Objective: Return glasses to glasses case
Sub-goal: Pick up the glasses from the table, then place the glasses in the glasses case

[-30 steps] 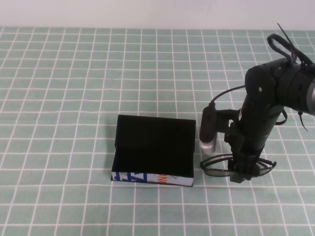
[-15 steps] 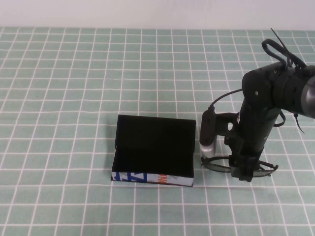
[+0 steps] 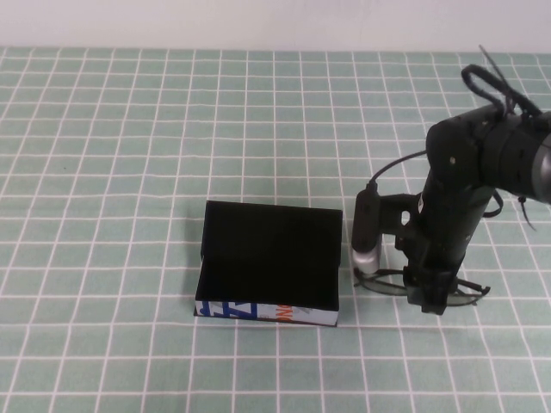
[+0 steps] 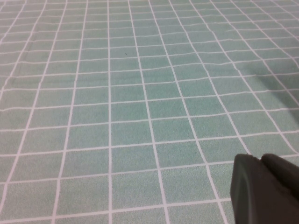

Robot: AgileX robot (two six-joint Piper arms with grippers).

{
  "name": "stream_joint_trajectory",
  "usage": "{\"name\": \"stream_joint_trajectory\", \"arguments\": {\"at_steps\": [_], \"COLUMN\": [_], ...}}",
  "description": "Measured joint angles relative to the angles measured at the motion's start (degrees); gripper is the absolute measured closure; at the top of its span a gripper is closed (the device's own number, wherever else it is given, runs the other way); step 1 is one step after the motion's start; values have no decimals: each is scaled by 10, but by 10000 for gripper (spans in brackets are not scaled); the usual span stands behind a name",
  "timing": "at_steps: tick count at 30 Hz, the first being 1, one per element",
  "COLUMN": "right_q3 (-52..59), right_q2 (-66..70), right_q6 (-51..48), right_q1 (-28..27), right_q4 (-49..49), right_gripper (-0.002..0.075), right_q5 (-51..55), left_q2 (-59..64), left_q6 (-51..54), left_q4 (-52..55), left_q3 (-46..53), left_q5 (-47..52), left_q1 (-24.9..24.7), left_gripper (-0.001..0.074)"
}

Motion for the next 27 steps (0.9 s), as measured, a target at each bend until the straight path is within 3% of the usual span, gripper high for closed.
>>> {"name": "stream_joint_trajectory", "arguments": {"at_steps": [16, 27], "right_q3": [-5, -113], "right_q2": [-35, -42], "right_q6": [0, 0], "right_q1": [0, 9], "right_q4": [63, 181], "right_gripper": [447, 447], "right_q5": [9, 42], "left_q2": [0, 0], "left_q6": [0, 0], "left_q4": [0, 0], "left_q3": [0, 0], "left_q5": [0, 0], "left_q1": [0, 0], "left_gripper": [737, 737]}}
